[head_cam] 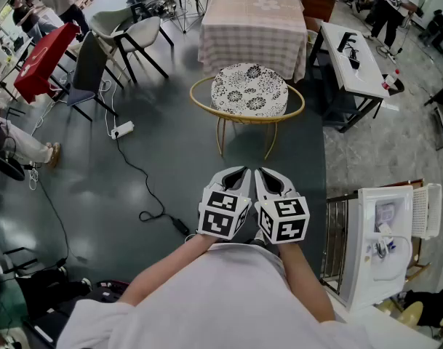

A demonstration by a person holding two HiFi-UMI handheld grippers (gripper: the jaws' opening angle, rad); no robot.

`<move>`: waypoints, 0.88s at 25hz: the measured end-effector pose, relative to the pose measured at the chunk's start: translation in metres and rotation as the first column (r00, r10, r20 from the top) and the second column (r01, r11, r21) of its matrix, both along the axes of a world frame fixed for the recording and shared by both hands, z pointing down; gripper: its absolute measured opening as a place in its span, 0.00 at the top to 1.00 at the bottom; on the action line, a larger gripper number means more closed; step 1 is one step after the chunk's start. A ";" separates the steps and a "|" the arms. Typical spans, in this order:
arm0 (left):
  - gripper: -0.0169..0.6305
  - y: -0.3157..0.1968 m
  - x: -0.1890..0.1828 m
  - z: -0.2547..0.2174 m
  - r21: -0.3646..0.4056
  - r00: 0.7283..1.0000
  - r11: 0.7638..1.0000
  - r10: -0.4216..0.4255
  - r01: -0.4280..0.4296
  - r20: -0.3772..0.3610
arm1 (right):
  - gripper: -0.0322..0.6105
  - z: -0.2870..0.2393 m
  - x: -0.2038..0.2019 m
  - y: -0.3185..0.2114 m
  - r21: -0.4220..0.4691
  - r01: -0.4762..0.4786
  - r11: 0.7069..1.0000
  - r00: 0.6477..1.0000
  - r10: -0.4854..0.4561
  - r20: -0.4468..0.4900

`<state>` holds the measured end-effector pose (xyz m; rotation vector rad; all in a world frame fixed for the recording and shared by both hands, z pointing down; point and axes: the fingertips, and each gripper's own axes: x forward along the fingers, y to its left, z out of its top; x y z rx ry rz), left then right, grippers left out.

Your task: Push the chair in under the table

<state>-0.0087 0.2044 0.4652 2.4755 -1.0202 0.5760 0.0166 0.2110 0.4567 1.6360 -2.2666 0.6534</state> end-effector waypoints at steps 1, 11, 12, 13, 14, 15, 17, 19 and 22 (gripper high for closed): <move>0.97 -0.001 0.000 -0.001 0.001 1.000 1.000 0.000 0.000 -0.002 | 0.95 0.000 -0.001 -0.001 -0.001 0.001 1.000 1.000 -0.001 0.000; 0.97 -0.010 -0.009 -0.005 0.017 1.000 1.000 0.005 -0.005 -0.007 | 0.95 -0.004 -0.011 -0.009 0.021 -0.024 0.999 0.998 0.023 0.052; 0.97 -0.011 -0.010 -0.005 0.018 1.000 1.000 0.006 -0.006 -0.007 | 0.95 -0.004 -0.013 -0.010 0.014 -0.021 1.000 0.999 0.020 0.051; 0.97 -0.012 -0.012 -0.005 0.017 1.000 1.000 0.008 -0.008 -0.009 | 0.95 -0.003 -0.015 -0.010 0.008 -0.017 1.000 0.999 0.017 0.050; 0.97 -0.012 -0.014 -0.005 0.015 1.000 1.000 0.010 -0.010 -0.010 | 0.95 -0.002 -0.018 -0.010 0.004 -0.014 1.000 0.999 0.014 0.049; 0.97 -0.013 -0.017 -0.005 0.012 1.000 1.000 0.013 -0.013 -0.011 | 0.95 -0.002 -0.021 -0.011 0.001 -0.010 1.000 0.999 0.010 0.047; 0.97 -0.015 -0.023 -0.003 0.003 1.000 1.000 0.021 -0.021 -0.013 | 0.95 0.000 -0.030 -0.012 -0.003 0.001 1.000 0.999 0.000 0.040; 0.97 -0.017 -0.030 0.000 -0.001 0.999 1.000 0.029 -0.029 -0.015 | 0.95 0.002 -0.039 -0.013 -0.005 0.010 1.000 0.999 -0.009 0.030; 0.97 -0.020 -0.042 0.001 -0.001 0.999 0.999 0.040 -0.040 -0.022 | 0.95 0.005 -0.051 -0.017 -0.011 0.011 1.000 1.000 -0.011 0.026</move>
